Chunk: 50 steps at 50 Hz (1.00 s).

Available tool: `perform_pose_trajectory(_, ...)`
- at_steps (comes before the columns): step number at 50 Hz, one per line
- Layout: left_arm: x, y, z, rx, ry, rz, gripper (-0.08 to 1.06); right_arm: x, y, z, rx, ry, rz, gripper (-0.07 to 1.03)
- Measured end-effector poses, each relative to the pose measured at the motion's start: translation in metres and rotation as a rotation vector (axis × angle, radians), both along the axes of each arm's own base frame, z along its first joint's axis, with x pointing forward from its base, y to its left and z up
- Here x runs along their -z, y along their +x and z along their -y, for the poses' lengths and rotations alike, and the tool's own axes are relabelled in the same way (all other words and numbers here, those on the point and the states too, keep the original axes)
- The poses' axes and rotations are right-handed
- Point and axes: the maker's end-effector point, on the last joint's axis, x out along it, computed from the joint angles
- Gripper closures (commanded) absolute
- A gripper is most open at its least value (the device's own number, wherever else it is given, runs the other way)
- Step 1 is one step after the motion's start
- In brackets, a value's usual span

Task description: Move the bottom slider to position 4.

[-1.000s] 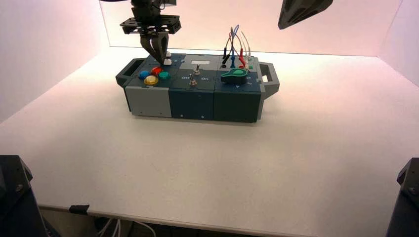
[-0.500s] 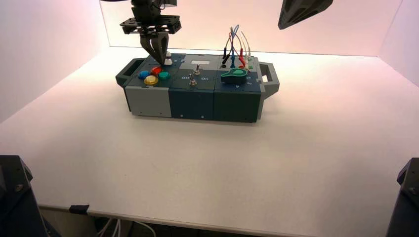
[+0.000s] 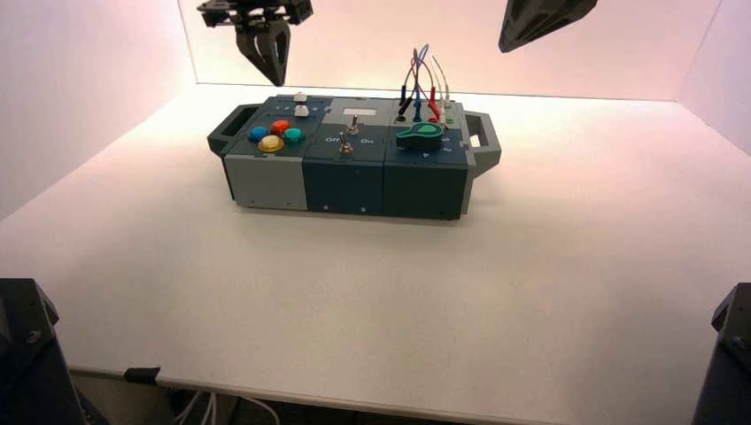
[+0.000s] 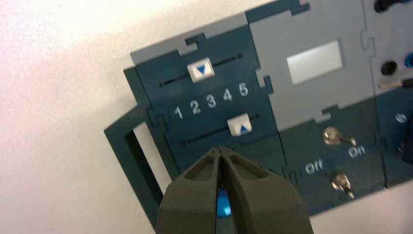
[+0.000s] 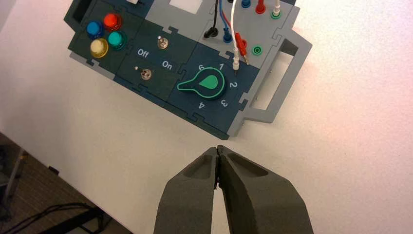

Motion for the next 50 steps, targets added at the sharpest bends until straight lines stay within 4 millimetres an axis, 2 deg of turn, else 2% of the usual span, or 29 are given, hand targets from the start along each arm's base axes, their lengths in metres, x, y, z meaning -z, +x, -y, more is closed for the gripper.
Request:
perform_pose_trajectory(15,-0.021,-0.03,-0.009,0.051,0.003,0.012,1.0,-0.001,-0.001,0.0,-0.001,-0.001,0.001,0.98)
perform_pose_trajectory(23,-0.032,-0.038,-0.009,0.057,-0.017,0.064,1.0,-0.001,0.0,0.001,-0.01,-0.012,0.007,0.98)
perform_pose_trajectory(24,-0.042,-0.039,-0.008,0.057,-0.03,0.101,1.0,-0.001,0.0,0.002,-0.013,-0.019,0.01,0.98)
perform_pose_trajectory(29,-0.049,-0.044,-0.008,0.062,-0.036,0.124,1.0,0.0,-0.001,0.004,-0.022,-0.029,0.011,0.98)
perform_pose_trajectory(35,-0.067,-0.046,-0.001,0.077,-0.054,0.196,1.0,0.005,-0.006,0.006,-0.029,-0.043,-0.006,0.98)
perform_pose_trajectory(50,-0.066,-0.047,-0.001,0.077,-0.055,0.196,1.0,0.004,-0.007,0.007,-0.038,-0.049,0.004,0.98)
